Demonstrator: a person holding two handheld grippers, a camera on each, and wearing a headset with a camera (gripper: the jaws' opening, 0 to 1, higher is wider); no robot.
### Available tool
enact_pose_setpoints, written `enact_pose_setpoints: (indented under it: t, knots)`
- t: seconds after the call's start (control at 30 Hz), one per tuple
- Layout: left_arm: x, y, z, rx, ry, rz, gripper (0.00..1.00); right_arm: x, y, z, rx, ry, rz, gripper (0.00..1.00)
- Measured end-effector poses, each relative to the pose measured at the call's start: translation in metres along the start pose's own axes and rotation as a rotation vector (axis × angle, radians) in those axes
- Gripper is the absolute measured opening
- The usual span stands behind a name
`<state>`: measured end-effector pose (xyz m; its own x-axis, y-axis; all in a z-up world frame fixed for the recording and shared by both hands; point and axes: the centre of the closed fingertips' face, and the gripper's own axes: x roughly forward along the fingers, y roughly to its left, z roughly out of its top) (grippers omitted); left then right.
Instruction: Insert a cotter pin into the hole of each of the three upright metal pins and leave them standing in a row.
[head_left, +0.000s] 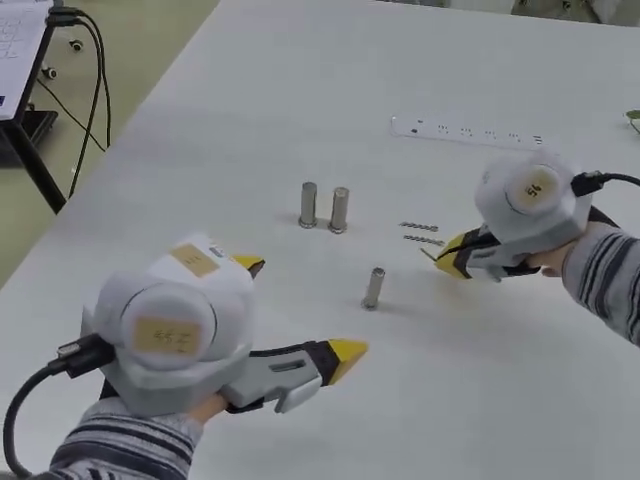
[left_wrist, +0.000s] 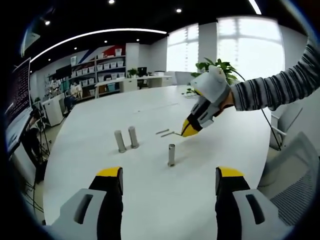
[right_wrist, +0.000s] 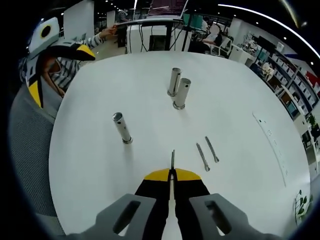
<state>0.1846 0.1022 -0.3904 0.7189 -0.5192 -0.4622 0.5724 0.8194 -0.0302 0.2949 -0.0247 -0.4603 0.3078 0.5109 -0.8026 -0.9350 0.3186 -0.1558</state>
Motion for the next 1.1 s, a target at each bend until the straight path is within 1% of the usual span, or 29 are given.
enact_pose_setpoints:
  t: [0.03, 0.13, 0.2, 0.27, 0.3, 0.4, 0.47, 0.5, 0.53, 0.6, 0.67, 0.8, 0.87, 0.97, 1.1]
  knots:
    - [0.0, -0.001, 0.0, 0.005, 0.001, -0.001, 0.73, 0.0, -0.002, -0.001, -0.001, -0.003, 0.001, 0.0]
    - [0.0, -0.004, -0.001, 0.013, 0.008, -0.003, 0.71, -0.007, 0.01, 0.001, -0.04, -0.018, -0.002, 0.0]
    - [0.0, -0.005, 0.002, -0.008, -0.006, -0.005, 0.69, -0.012, 0.017, 0.003, -0.071, -0.027, -0.005, 0.0]
    - [0.001, -0.006, 0.003, -0.011, -0.01, -0.017, 0.66, -0.016, 0.026, 0.005, -0.074, -0.035, 0.015, 0.0]
    - [0.002, -0.007, 0.003, -0.01, -0.008, -0.019, 0.66, -0.018, 0.028, 0.006, -0.079, -0.04, 0.015, 0.0]
    - [0.004, -0.008, 0.003, -0.006, 0.005, -0.024, 0.63, -0.022, 0.039, 0.01, -0.116, -0.058, 0.028, 0.0]
    - [0.005, -0.011, 0.002, -0.028, 0.001, -0.039, 0.6, -0.025, 0.048, 0.015, -0.154, -0.084, 0.046, 0.0]
    - [0.006, -0.014, 0.001, -0.048, 0.0, -0.054, 0.59, -0.026, 0.054, 0.019, -0.176, -0.105, 0.051, 0.0]
    - [0.006, -0.015, 0.001, -0.059, 0.0, -0.058, 0.57, -0.026, 0.06, 0.019, -0.183, -0.107, 0.063, 0.0]
    - [0.006, -0.017, 0.0, -0.07, 0.0, -0.067, 0.55, -0.027, 0.07, 0.022, -0.239, -0.122, 0.08, 0.0]
    - [0.007, -0.02, -0.002, -0.079, 0.004, -0.077, 0.53, -0.028, 0.079, 0.023, -0.266, -0.125, 0.097, 0.0]
    - [0.007, -0.025, -0.004, -0.095, 0.011, -0.095, 0.5, -0.029, 0.091, 0.028, -0.286, -0.143, 0.119, 0.0]
    - [0.007, -0.027, -0.005, -0.103, 0.013, -0.104, 0.47, -0.029, 0.096, 0.031, -0.298, -0.153, 0.12, 0.0]
    - [0.007, -0.033, -0.005, -0.131, 0.01, -0.129, 0.42, -0.032, 0.106, 0.04, -0.308, -0.194, 0.136, 0.0]
    - [0.008, -0.04, -0.004, -0.176, -0.001, -0.163, 0.35, -0.036, 0.119, 0.048, -0.359, -0.218, 0.148, 0.0]
